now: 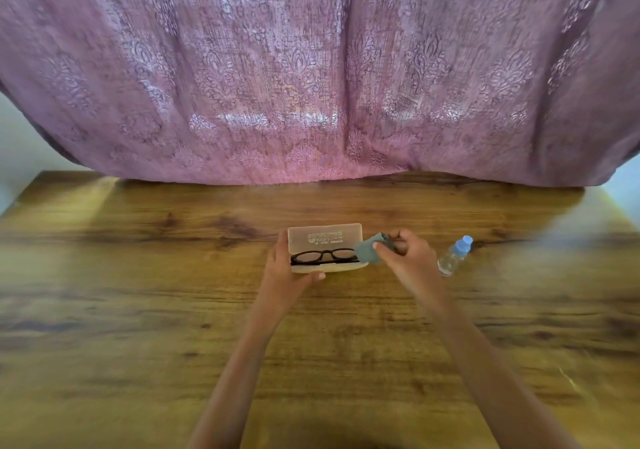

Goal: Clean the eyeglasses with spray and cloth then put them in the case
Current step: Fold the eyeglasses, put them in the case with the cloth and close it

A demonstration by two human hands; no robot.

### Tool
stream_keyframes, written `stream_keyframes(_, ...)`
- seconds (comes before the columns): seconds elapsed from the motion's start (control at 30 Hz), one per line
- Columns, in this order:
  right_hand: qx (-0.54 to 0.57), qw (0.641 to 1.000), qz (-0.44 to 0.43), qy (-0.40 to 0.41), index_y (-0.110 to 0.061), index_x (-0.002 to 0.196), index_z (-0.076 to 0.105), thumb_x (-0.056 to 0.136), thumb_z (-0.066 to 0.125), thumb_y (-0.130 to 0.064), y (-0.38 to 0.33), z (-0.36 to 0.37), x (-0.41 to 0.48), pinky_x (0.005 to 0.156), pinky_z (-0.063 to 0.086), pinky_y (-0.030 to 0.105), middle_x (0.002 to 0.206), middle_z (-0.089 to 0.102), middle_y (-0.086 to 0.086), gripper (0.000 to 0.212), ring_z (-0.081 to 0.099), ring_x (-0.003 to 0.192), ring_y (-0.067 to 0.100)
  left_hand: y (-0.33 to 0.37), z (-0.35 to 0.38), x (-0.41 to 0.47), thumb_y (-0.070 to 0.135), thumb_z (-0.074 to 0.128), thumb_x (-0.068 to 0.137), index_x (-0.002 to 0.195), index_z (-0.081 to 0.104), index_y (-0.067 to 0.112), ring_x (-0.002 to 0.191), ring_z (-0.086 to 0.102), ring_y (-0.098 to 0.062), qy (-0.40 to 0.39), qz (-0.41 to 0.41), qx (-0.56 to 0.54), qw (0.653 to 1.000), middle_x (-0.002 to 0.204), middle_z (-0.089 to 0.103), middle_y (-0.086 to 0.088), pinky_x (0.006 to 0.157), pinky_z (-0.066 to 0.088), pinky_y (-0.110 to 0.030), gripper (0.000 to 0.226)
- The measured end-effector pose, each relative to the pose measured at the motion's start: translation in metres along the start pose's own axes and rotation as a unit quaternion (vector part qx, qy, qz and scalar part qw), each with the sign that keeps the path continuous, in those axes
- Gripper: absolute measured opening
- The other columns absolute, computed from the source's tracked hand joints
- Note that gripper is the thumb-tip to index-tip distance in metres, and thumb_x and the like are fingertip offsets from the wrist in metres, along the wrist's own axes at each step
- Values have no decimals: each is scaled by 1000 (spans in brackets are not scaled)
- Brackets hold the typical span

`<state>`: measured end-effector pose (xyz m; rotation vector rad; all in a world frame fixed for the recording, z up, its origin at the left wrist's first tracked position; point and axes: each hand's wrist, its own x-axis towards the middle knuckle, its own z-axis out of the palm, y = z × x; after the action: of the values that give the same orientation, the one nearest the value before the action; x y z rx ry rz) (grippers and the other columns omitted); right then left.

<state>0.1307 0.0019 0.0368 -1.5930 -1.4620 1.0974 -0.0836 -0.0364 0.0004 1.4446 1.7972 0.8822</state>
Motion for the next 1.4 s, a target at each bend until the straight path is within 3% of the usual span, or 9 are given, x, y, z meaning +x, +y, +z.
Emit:
stream_keyframes(0.1, -8, 1000, -15, -2, -28, 98, 61, 89, 67, -29, 1, 1, 3, 62, 47, 13, 91, 70, -13, 11, 65, 85, -1, -7, 3, -2, 20, 76, 80, 149, 20, 13, 131, 40, -25, -1, 4, 18, 1000, 142, 43, -8, 106, 38, -46, 90)
stream_keyframes(0.3, -21, 999, -25, -22, -35, 95, 56, 89, 67, -30, 1, 6, 5, 57, 49, 8, 90, 69, -16, 13, 64, 79, -8, -15, 13, -3, 23, 71, 85, 145, 30, 12, 130, 40, -21, 44, -25, -7, 999, 139, 43, -7, 108, 38, -40, 74)
stream_keyframes(0.5, 7, 999, -29, -31, -33, 94, 56, 90, 67, -26, -5, 16, 7, 52, 46, 6, 88, 68, -15, 13, 65, 73, -8, -20, 15, -1, 18, 76, 80, 133, 40, 15, 117, 55, -16, 54, -36, -63, 996, 125, 55, 4, 95, 46, -30, 65)
stream_keyframes(0.67, 57, 997, 23, -51, -26, 105, 55, 92, 64, -24, -10, 40, 10, 54, 51, 10, 98, 67, -6, 16, 69, 80, 4, -27, 17, -4, 9, 83, 71, 138, 35, 15, 111, 58, -5, 52, -36, -95, 993, 123, 58, 5, 91, 46, -17, 83)
stream_keyframes(0.9, 123, 986, 62, -97, -17, 102, 57, 91, 65, -14, -8, 76, 12, 64, 57, 18, 102, 69, 6, 14, 69, 85, 8, -25, 20, -9, 19, 84, 70, 143, 30, 15, 116, 54, -18, 65, -47, -61, 995, 131, 52, -5, 98, 47, -39, 91)
stream_keyframes(1.07, 3, 997, 13, -71, -20, 98, 57, 90, 66, -17, -1, 80, 11, 68, 57, 19, 101, 66, 0, 13, 65, 89, 9, -23, 20, -9, 18, 83, 70, 141, 34, 14, 120, 51, -22, 69, -36, -52, 996, 131, 50, -6, 98, 46, -40, 87)
stream_keyframes(1.2, -97, 993, -58, -24, -17, 89, 58, 88, 69, -18, 3, 68, 11, 52, 44, 4, 85, 63, -5, 11, 58, 72, -2, -26, 22, -9, 18, 83, 70, 140, 34, 16, 123, 49, -21, 74, -27, -50, 996, 133, 51, -6, 102, 44, -42, 86)
stream_keyframes(1.3, -137, 989, -51, -15, -13, 88, 58, 85, 71, -19, 6, 61, 11, 54, 46, 12, 81, 64, -2, 14, 60, 69, 7, -28, 23, -8, 19, 84, 70, 141, 33, 16, 126, 48, -22, 73, -28, -44, 996, 135, 50, -7, 103, 43, -43, 87)
stream_keyframes(1.4, -208, 977, -43, 3, -16, 95, 58, 82, 75, -30, 7, 57, 11, 60, 44, 22, 90, 61, -3, 25, 59, 80, 12, -30, 23, -7, 20, 84, 70, 144, 31, 14, 127, 47, -22, 69, -36, -44, 996, 138, 48, -8, 104, 42, -44, 91)
